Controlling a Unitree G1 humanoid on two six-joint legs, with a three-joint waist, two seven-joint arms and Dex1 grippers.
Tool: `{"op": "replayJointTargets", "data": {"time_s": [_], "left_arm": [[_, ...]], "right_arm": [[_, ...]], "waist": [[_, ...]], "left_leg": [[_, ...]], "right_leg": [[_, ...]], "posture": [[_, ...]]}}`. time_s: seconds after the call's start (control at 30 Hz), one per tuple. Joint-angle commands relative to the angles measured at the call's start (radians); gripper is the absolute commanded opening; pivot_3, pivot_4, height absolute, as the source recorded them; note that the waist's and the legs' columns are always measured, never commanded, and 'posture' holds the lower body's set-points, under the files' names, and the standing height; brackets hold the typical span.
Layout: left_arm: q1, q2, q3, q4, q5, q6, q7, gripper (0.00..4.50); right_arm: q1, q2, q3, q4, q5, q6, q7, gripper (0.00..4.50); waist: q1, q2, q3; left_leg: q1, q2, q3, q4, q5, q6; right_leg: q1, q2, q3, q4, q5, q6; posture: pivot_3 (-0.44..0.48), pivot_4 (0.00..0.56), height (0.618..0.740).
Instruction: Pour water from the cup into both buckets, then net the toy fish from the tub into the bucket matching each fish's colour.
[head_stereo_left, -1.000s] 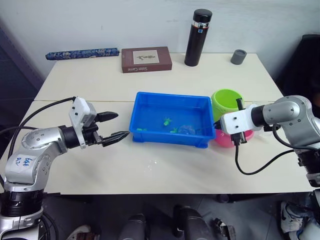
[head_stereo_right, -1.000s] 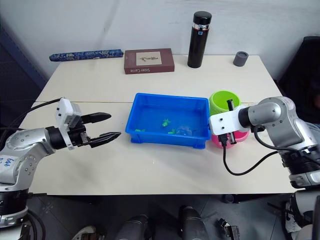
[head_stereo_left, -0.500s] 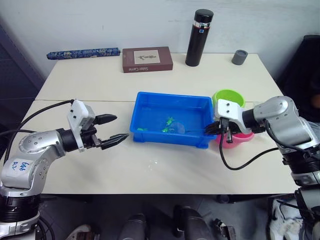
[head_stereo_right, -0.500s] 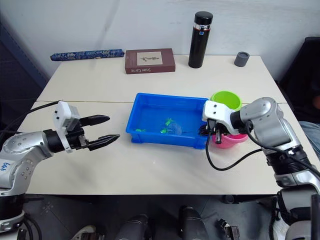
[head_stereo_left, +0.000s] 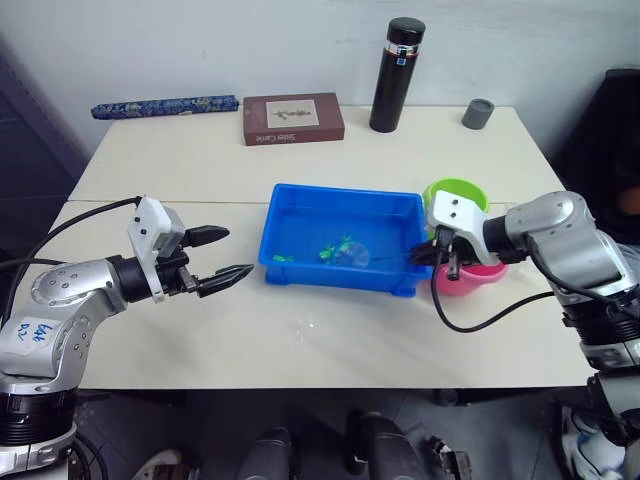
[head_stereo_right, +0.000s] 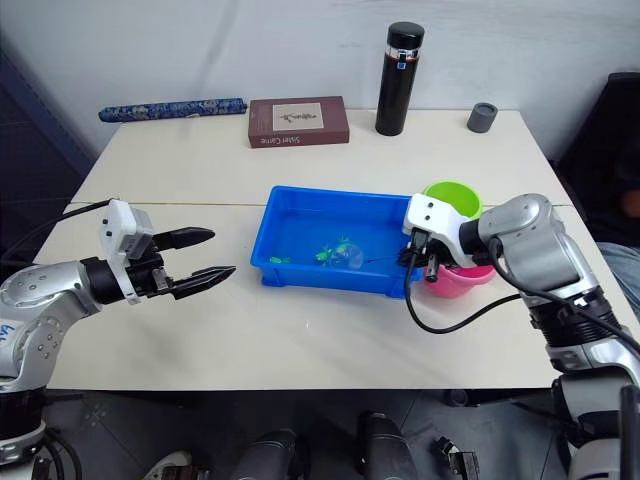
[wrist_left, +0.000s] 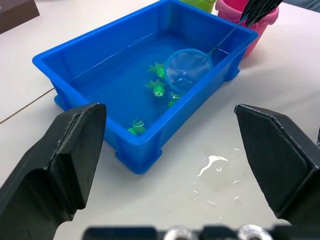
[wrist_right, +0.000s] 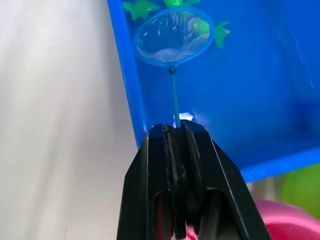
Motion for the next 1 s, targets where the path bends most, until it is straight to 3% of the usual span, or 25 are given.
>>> {"op": "replayJointTargets", "data": {"time_s": [0.03, 0.37, 0.67, 1.0], "left_arm": [[-0.003, 0.016, 0.025, -0.028, -0.018, -0.006, 0.003, 4.43], [-0.011, 0.011, 0.014, -0.017, -0.010, -0.009, 0.006, 4.43], [-0.014, 0.027, -0.003, -0.007, 0.015, 0.001, 0.021, 4.43], [-0.001, 0.055, 0.017, -0.022, -0.002, 0.024, 0.020, 4.43]], "right_arm": [[-0.016, -0.032, -0.015, 0.000, 0.000, -0.001, 0.015, 0.00], [-0.020, -0.093, 0.006, -0.005, -0.007, 0.102, 0.039, 0.00], [-0.065, 0.002, 0.047, -0.013, 0.010, 0.310, -0.030, 0.00], [-0.078, 0.139, 0.039, 0.019, 0.017, 0.393, -0.166, 0.00]], "waist": [[-0.001, 0.000, 0.000], [-0.002, 0.000, 0.000], [-0.004, 0.000, 0.000], [-0.003, 0.000, 0.000]], "left_leg": [[0.000, 0.000, 0.000, 0.000, 0.000, 0.000], [0.000, 0.000, 0.000, 0.000, 0.000, 0.000], [0.000, 0.000, 0.000, 0.000, 0.000, 0.000], [0.000, 0.000, 0.000, 0.000, 0.000, 0.000]], "right_leg": [[0.000, 0.000, 0.000, 0.000, 0.000, 0.000], [0.000, 0.000, 0.000, 0.000, 0.000, 0.000], [0.000, 0.000, 0.000, 0.000, 0.000, 0.000], [-0.001, 0.000, 0.000, 0.000, 0.000, 0.000]], "posture": [[0.000, 0.150, 0.740], [0.000, 0.150, 0.740], [0.000, 0.150, 0.740], [0.000, 0.150, 0.740]]}}
